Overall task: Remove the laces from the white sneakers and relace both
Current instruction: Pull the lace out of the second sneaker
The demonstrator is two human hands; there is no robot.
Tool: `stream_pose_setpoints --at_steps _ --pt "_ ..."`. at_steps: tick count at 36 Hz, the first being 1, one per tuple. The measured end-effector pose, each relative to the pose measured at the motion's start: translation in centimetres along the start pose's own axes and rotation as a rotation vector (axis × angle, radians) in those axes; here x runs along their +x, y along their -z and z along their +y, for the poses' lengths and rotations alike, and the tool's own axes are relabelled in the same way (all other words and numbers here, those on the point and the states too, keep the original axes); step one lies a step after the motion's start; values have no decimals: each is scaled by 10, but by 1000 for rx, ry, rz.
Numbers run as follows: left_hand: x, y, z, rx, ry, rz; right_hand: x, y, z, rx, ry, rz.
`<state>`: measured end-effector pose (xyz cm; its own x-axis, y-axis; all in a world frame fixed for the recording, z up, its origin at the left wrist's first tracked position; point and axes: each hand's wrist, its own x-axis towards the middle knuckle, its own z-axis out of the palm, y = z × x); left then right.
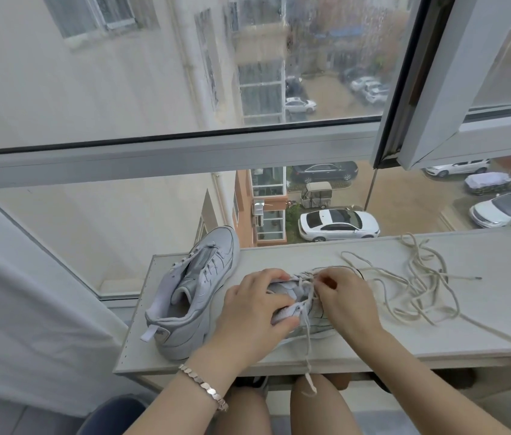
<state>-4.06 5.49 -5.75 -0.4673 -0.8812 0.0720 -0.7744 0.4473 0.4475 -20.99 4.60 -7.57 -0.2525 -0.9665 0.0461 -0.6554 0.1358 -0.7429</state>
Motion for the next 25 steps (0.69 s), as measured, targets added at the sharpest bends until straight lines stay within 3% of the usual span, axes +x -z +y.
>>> stream_pose_setpoints --at_steps 2,5,18,20,22,25 --pt "0 -1 0 -4 15 4 6 7 -4 89 -160 -55" --pt "0 -2 1 -4 36 16 7 24 -8 93 -218 -204" --pt "-1 -4 0 86 27 20 -4 18 -25 -177 -11 -308" --pt "-1 -3 0 100 30 12 -1 21 -27 -155 -42 -389" --pt "-1 -3 2 102 40 12 3 25 -32 58 -214 -476" --pt "-1 -5 3 132 49 1 12 35 -36 600 -535 -523"
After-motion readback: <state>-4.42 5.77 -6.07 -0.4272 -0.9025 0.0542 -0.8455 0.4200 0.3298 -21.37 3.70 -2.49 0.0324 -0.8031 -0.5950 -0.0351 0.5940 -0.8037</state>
